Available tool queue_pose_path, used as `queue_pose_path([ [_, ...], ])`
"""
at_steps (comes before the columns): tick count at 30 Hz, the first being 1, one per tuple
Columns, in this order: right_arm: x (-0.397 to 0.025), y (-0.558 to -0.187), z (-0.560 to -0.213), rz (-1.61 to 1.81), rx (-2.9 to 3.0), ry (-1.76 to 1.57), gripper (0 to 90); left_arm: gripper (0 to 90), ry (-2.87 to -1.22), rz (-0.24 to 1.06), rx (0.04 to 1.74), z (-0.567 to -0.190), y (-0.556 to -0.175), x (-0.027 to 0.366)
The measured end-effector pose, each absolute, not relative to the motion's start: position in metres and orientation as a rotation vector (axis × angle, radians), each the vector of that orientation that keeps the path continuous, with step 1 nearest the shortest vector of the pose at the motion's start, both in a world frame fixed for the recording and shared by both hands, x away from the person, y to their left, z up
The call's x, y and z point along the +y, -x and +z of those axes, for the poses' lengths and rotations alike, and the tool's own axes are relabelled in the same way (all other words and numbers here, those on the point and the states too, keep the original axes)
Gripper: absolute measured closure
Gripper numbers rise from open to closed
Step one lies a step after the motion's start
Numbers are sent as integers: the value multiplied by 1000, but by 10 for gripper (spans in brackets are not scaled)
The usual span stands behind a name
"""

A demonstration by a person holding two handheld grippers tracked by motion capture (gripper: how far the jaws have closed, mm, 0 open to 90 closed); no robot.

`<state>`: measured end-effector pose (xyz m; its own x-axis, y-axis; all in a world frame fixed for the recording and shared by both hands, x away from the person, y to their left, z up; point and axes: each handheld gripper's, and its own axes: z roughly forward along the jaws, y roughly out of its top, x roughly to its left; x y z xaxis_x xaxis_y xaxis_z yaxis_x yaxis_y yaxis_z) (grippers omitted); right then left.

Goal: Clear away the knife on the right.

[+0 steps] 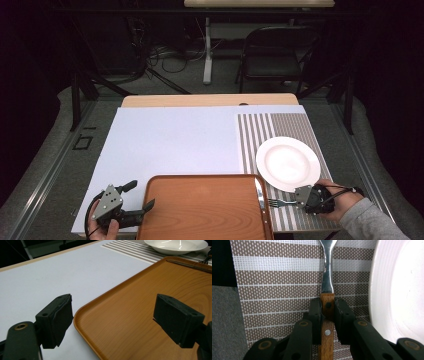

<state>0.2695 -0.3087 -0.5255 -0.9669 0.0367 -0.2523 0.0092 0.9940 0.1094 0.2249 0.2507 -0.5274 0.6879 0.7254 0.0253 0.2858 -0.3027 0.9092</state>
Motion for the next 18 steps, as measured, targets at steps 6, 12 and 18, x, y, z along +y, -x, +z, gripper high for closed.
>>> queue_pose_path([
  [6,-310,-269,-526,172,2870,-40,775,159,-1882,543,792,-527,-225,251],
  [12,-310,-270,-525,179,2874,-35,775,159,-1881,542,792,-527,-225,251],
  [18,-311,-268,-525,178,2868,-49,775,160,-1881,543,791,-527,-225,251],
])
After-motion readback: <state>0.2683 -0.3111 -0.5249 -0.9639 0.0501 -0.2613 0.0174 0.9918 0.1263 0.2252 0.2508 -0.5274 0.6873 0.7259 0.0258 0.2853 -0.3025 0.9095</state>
